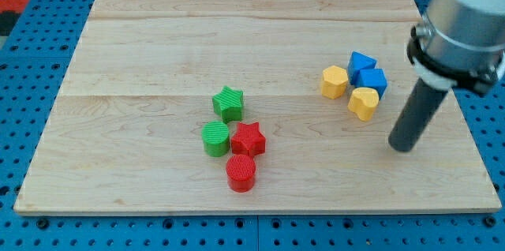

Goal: Separate red circle from the red star

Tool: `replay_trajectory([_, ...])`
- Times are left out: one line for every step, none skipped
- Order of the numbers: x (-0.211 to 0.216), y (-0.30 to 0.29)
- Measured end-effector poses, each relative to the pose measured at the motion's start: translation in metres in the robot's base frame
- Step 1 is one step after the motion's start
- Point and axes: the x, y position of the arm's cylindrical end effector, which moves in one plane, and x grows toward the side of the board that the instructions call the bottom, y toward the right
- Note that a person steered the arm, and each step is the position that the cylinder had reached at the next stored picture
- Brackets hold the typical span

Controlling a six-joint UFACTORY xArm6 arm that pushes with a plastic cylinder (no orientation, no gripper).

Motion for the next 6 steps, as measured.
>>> replay_trajectory([0.027,-0.06])
replay_trajectory([0.024,-0.163])
replay_trajectory([0.017,-0.22])
replay_trajectory([0.019,-0.215])
replay_trajectory([0.016,-0.205])
replay_trajectory([-0.009,-0.201])
